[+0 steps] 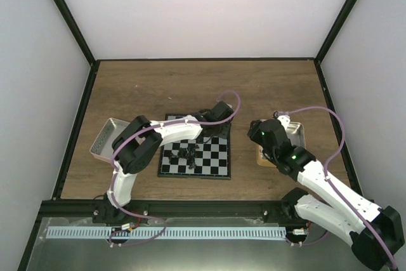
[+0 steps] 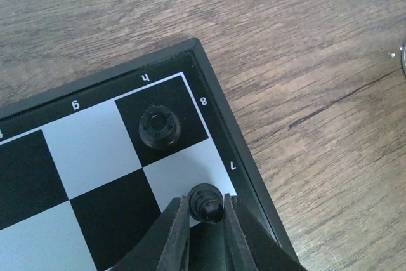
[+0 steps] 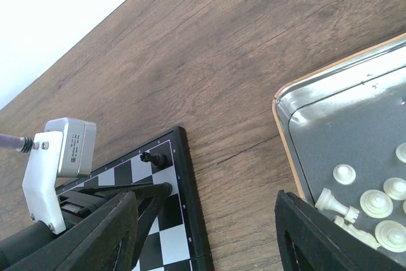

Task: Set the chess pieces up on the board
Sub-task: Place the chess piece on the chessboard, then move the chess piece to the chessboard.

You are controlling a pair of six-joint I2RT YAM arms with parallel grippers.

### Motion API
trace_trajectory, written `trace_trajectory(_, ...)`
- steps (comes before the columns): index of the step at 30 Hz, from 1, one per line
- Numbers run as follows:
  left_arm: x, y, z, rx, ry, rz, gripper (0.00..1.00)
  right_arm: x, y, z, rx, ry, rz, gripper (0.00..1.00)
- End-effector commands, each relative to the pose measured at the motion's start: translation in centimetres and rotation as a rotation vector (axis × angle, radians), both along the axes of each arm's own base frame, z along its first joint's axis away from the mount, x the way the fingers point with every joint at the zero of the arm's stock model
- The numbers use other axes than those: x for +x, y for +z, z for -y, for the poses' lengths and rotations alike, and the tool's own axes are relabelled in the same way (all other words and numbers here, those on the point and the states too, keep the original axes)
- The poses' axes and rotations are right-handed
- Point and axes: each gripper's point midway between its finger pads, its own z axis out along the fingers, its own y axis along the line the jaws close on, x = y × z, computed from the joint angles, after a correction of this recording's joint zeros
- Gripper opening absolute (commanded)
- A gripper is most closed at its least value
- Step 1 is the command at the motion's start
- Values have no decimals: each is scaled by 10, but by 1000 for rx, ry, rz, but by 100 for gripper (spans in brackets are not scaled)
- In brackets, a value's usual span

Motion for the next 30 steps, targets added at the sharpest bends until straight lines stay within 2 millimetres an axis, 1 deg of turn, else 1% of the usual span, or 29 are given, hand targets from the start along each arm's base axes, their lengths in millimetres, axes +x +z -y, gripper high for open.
trace_trajectory(1,5,3,6,-14,-9,3,20,1,6,3,7,-18,11,61)
trace_trajectory(4,2,10,5,-19,-13,-2,24,1,7,-1,7,9,10,61)
trace_trajectory(7,-5,26,-2,-35,-12,0,28,1,9,-9,4,60,16,61)
trace_trajectory(10,-18,44,-18,-52,-1,8,34,1,7,-25,12,152,11,61)
trace_trajectory(12,-25,56,-31,-65,14,16,37,2,2,-38,19,216,-8,61)
trace_trajectory(15,-30,68,-59,-83,67,21,37,2,-9,-62,39,331,-56,59)
trace_trajectory(19,-30,79,-101,-122,175,28,37,2,-25,-99,50,458,-136,56)
trace_trajectory(20,-29,87,-113,-145,211,43,37,1,-29,-109,42,490,-153,57)
trace_trajectory(24,-22,97,-154,-217,341,83,39,-6,-40,-161,9,629,-216,56)
trace_trajectory(27,-20,103,-175,-273,401,105,40,-15,-57,-196,-44,713,-284,55)
trace_trajectory(30,-22,104,-190,-300,442,118,40,-17,-79,-219,-101,758,-353,51)
